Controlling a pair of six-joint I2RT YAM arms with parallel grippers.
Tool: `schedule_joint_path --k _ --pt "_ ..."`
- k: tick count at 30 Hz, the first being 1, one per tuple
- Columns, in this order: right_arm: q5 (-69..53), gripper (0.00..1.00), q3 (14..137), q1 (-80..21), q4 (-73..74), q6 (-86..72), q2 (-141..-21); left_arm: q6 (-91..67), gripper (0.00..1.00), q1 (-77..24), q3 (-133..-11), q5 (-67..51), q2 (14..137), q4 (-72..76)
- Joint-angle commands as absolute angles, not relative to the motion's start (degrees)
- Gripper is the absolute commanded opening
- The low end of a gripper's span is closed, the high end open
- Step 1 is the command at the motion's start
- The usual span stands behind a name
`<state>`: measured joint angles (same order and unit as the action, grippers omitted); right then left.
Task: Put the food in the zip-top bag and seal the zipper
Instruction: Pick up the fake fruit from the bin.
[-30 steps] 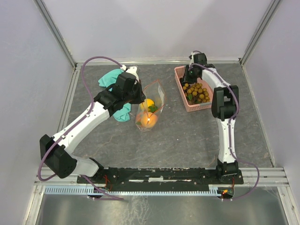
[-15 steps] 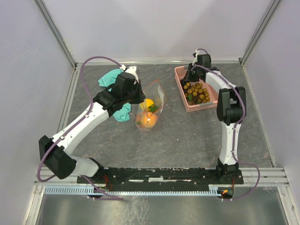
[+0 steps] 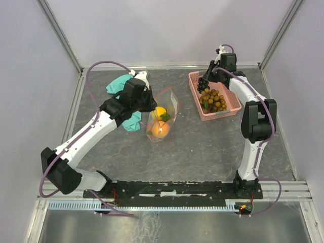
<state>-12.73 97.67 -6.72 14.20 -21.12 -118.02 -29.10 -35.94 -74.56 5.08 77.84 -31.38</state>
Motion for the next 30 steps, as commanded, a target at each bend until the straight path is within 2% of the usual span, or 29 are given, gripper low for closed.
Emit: schedule_joint_path --k 1,15,23,30 --pt "-10.33 0.03 96.66 -6.58 10.70 -20.11 -112.10 -29.00 0.03 -35.64 -74.31 4.14 75.09 -28.40" --pt "-1.18 0.03 92.54 -6.59 9.07 -13.27 -100.86 -29.49 0.03 -35.62 -73.13 3.56 73.83 -27.12" --pt "-2.22 0.03 92.17 -6.52 10.13 -13.06 -95.76 -29.35 0.03 -35.60 -73.34 3.15 74.30 -26.68" --pt "-8.11 0.03 92.09 -8.31 12.04 -16.06 -90.25 -29.11 0.03 -35.62 -73.81 2.82 75.26 -26.00"
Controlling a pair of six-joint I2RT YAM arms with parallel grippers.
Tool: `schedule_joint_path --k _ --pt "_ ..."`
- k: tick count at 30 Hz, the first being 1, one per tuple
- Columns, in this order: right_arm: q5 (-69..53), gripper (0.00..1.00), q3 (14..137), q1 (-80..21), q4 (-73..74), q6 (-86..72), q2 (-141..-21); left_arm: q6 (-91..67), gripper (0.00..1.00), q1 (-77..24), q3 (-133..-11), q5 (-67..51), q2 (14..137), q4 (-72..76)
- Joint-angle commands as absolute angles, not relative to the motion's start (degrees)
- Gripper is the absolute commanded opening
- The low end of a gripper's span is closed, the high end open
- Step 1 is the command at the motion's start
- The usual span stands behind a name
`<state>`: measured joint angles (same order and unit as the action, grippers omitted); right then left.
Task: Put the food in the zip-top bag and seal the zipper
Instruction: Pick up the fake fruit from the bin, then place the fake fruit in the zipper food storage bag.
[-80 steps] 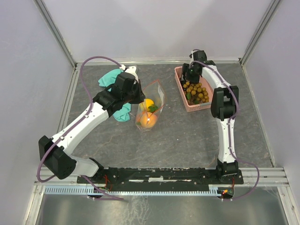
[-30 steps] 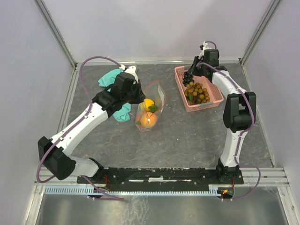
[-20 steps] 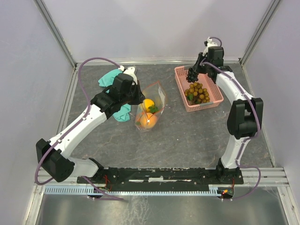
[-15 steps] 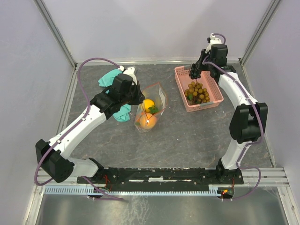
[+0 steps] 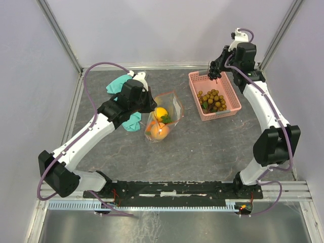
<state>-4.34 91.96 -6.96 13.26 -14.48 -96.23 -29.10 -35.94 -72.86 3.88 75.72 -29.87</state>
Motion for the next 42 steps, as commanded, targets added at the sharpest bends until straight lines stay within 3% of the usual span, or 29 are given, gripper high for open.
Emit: schedule_joint_path --k 1,17,33,42 --pt "-9.26 0.03 91.72 -9.03 12.25 -16.27 -89.45 -29.05 0.03 -35.62 -73.88 2.78 75.50 -25.93" --pt "-28.25 0.03 88.09 -18.83 19.38 -20.17 -77.54 -27.96 0.03 -35.60 -75.06 2.16 77.34 -25.29" --pt "-48.29 0.05 83.44 -26.01 18.12 -30.19 -79.31 -28.21 0.03 -35.60 -74.71 1.08 77.87 -24.32" --pt "-41.98 0.05 81.75 -27.22 18.84 -30.67 -84.13 -28.30 0.03 -35.60 -74.45 0.00 77.57 -24.36"
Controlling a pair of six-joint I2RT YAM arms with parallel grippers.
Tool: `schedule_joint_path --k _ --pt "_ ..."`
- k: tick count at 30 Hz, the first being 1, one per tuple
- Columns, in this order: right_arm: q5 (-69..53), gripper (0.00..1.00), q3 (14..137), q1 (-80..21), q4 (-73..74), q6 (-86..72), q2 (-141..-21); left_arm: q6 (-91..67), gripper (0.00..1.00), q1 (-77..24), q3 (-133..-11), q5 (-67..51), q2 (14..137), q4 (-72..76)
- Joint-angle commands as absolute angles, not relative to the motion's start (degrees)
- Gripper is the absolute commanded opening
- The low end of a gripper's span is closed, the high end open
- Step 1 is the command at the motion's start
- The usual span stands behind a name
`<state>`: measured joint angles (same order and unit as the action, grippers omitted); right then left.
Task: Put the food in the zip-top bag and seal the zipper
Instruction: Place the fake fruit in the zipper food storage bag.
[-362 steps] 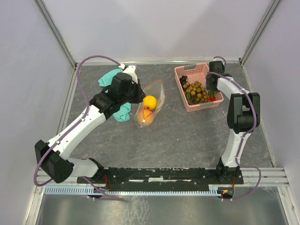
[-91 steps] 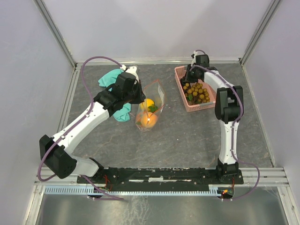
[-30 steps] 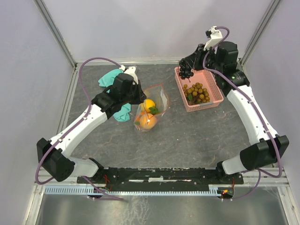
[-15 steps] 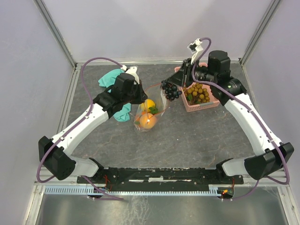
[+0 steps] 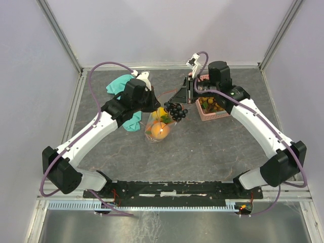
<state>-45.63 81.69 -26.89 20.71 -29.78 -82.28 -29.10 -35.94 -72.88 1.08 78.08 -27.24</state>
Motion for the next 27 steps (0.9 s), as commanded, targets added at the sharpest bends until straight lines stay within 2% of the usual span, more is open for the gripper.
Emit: schedule_joint_path --k 1,19,22,27 --pt "-40.27 0.05 81.98 -27.32 19.44 -30.61 -84.78 -28.30 0.03 -35.60 -74.40 -0.04 77.53 -24.42" --pt "-12.84 0.05 89.38 -31.06 24.91 -36.89 -93.56 -29.09 0.03 -35.60 -74.62 -1.61 78.48 -24.21" --pt "-11.23 0.09 90.10 -32.18 24.72 -37.43 -94.75 -29.10 0.03 -35.66 -74.87 -1.59 78.74 -24.17" --pt "-10.24 0.26 90.59 -33.70 24.62 -37.44 -96.21 -29.11 0.03 -35.62 -75.05 -1.09 78.79 -24.06"
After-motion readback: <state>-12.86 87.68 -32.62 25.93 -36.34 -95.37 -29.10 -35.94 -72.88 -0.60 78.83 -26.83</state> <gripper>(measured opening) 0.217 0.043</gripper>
